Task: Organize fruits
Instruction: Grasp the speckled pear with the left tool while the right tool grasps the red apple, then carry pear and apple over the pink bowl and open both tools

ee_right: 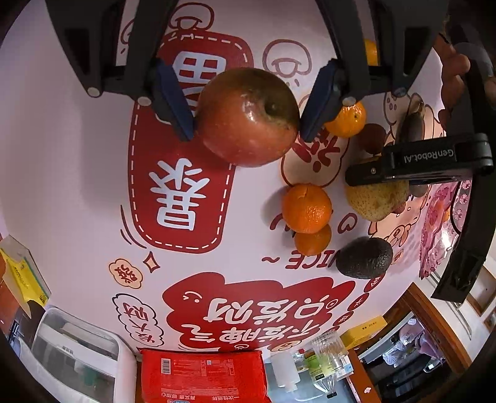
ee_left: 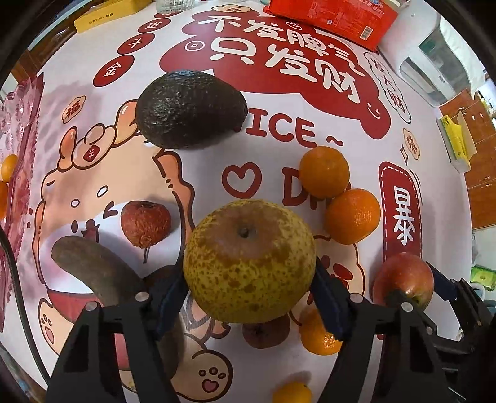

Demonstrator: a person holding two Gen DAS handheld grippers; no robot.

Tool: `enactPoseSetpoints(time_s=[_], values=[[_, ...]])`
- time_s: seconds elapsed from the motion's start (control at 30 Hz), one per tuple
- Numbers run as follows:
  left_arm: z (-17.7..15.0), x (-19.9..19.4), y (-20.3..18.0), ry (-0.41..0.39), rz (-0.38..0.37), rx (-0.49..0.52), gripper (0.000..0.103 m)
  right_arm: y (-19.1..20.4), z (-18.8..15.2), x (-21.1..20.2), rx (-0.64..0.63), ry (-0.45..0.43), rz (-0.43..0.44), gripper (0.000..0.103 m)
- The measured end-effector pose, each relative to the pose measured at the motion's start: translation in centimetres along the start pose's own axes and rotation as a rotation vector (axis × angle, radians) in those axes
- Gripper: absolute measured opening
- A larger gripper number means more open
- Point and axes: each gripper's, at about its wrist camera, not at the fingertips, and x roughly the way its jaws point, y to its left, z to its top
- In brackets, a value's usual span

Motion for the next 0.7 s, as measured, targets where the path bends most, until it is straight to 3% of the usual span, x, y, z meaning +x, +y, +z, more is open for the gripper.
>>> enactPoseSetpoints(time_s=[0.3,0.7], values=[[-1.3,-2.2,-0.5,-0.057,0.043,0.061,0.072,0.5,-0.5,-1.1,-0.004,-0.026,-0.021,0.07],[-4.0,-8.9,-0.6,-0.178,0.061,0.179,0.072,3.2,-1.5,-4.3,-0.01,-0.096,-0.033,0.069]])
